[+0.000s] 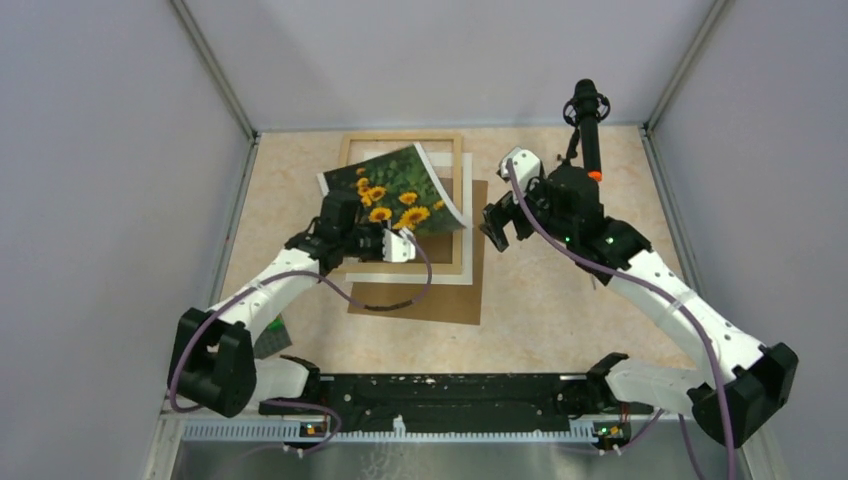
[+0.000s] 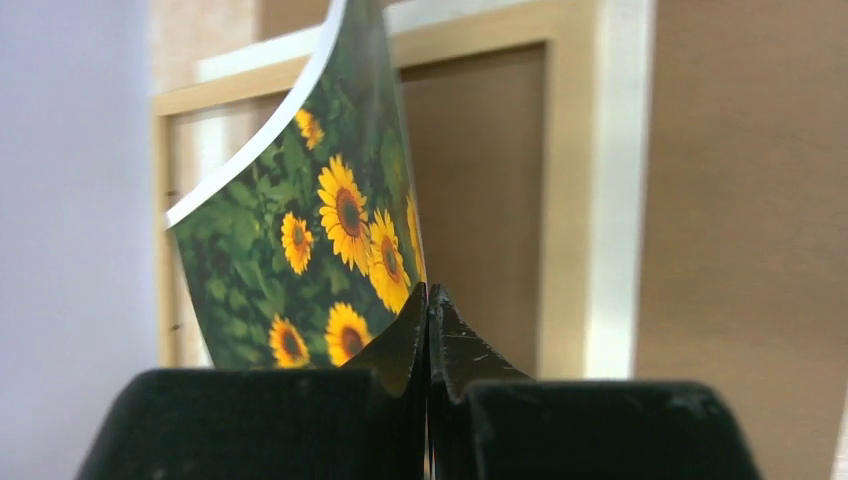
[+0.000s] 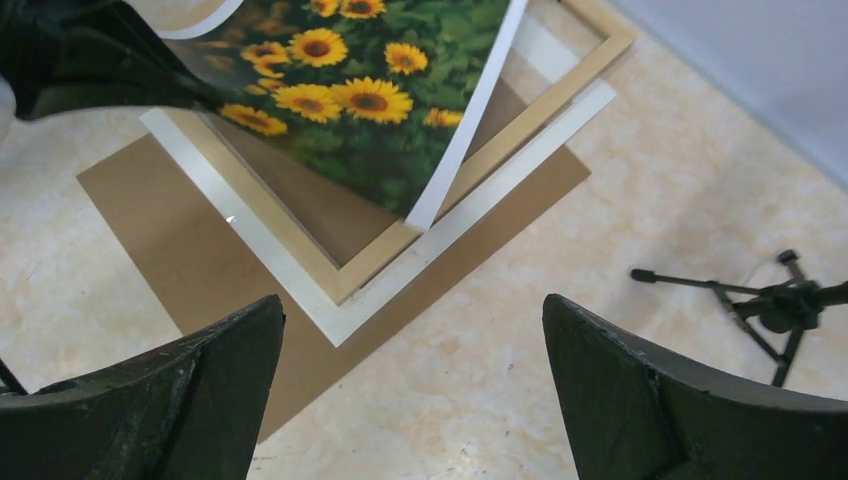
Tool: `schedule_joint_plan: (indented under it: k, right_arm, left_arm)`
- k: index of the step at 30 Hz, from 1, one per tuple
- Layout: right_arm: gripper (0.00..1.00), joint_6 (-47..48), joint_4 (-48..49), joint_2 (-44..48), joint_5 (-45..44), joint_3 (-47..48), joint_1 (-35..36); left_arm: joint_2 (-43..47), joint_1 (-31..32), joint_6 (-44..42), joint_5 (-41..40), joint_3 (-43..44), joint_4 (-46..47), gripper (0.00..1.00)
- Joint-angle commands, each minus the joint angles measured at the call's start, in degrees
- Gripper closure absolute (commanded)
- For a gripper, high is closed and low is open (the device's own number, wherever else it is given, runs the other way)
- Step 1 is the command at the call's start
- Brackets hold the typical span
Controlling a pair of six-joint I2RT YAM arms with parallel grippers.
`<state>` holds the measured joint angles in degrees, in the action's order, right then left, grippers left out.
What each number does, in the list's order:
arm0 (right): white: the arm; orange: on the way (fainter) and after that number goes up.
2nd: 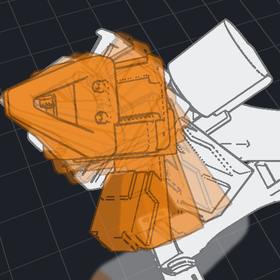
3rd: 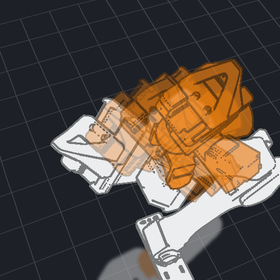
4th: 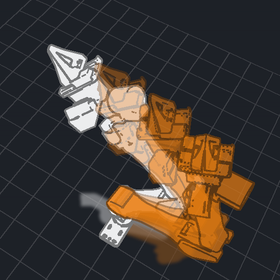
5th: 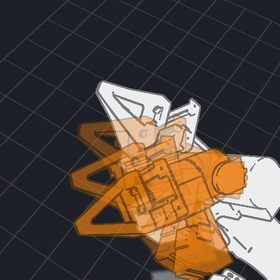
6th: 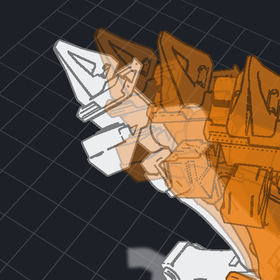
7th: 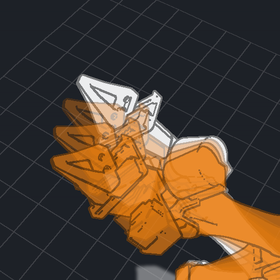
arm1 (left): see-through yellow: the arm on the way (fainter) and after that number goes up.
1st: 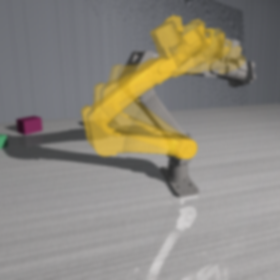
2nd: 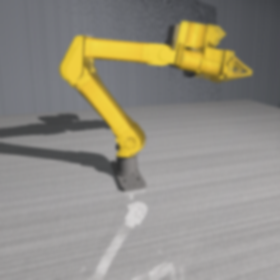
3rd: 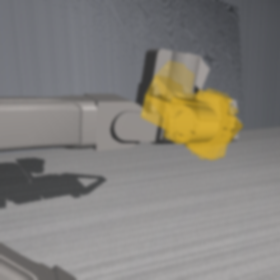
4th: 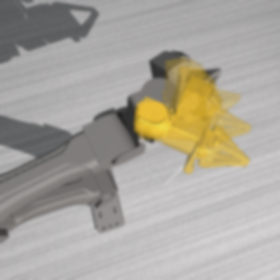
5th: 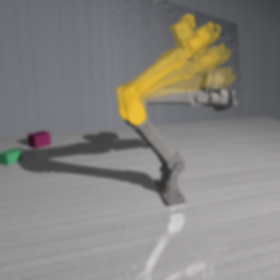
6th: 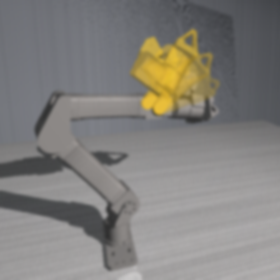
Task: Take the photo out of the frame
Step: Place the photo in the photo frame.
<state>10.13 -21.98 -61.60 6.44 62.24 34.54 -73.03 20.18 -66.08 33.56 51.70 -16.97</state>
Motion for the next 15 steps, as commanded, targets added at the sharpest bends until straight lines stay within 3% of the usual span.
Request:
schedule_joint_plan:
  k: [1, 8, 15]
  right_arm:
    - [0.01, -4.32, 1.25, -4.09, 5.76, -0.31, -2.34]
    - [0.01, -5.17, 1.04, -9.66, 8.89, 0.75, -5.10]
    - [0.01, -5.08, 1.78, -10.84, 9.63, -0.51, -5.54]
  left_arm:
    - [-1.46, 2.20, -7.59, 2.40, -6.87, 11.91, 1.00]
    - [-3.05, 2.93, -16.97, 6.38, -9.70, 6.33, 1.00]
    - [3.10, 2.49, -33.41, 5.82, -17.69, 4.22, 1.00]
